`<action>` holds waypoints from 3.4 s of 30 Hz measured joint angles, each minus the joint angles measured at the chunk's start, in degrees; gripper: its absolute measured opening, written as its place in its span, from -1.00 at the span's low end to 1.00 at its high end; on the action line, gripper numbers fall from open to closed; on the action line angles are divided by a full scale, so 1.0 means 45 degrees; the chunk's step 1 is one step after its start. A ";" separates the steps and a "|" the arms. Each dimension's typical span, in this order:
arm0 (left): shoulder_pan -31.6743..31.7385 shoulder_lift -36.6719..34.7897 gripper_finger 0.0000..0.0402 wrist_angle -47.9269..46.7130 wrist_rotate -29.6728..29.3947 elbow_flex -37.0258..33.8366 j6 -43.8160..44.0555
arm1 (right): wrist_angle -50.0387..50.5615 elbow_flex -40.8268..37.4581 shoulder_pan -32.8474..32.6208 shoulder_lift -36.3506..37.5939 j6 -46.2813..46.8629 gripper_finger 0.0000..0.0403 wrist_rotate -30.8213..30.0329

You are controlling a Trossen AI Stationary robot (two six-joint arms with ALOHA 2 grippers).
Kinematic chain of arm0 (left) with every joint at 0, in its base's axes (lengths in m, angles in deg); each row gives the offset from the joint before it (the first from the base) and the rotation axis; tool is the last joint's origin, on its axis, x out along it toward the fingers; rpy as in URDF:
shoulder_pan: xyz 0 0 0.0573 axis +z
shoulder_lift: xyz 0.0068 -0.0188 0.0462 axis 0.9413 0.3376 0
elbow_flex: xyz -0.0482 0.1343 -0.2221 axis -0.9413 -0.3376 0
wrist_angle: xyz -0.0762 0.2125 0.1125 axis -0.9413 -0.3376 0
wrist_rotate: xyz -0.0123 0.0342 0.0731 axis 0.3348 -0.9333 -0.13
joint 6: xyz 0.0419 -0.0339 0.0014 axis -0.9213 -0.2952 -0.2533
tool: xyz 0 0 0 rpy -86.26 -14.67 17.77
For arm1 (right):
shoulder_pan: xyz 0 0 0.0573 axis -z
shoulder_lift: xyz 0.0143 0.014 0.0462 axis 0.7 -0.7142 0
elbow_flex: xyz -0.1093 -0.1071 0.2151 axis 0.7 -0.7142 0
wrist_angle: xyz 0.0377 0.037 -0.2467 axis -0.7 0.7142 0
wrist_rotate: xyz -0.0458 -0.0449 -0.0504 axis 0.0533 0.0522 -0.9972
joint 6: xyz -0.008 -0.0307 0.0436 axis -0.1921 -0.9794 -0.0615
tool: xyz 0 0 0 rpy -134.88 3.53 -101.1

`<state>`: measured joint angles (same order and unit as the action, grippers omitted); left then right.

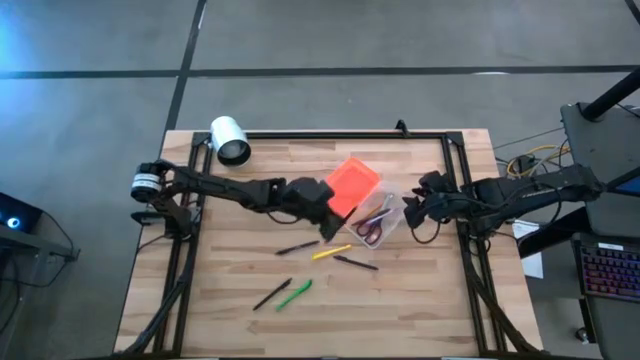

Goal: Pick & place school supplies into a supply box
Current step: Put the black pen into the orange supply box

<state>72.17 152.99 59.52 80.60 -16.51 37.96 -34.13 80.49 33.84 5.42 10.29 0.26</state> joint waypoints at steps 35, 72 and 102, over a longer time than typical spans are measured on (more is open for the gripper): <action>-0.0018 0.8095 -0.57 -1.3035 -0.2494 1.4027 -0.2283 | 0.2166 -0.0257 -0.0005 0.3702 -0.1774 -0.15 0.0255; -0.3616 -0.0189 -0.52 -0.7331 -0.4048 -0.1055 -0.3045 | 0.0121 -0.1044 -0.0002 0.1978 -0.1587 -0.15 0.0690; -0.2946 0.1547 -0.85 -0.6397 -0.3635 -0.1924 -0.2934 | 0.0140 -0.1044 0.0005 0.1871 -0.1449 -0.15 0.0612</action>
<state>58.91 159.95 30.74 64.24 -25.17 24.76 -33.50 75.79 33.86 13.84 3.77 3.01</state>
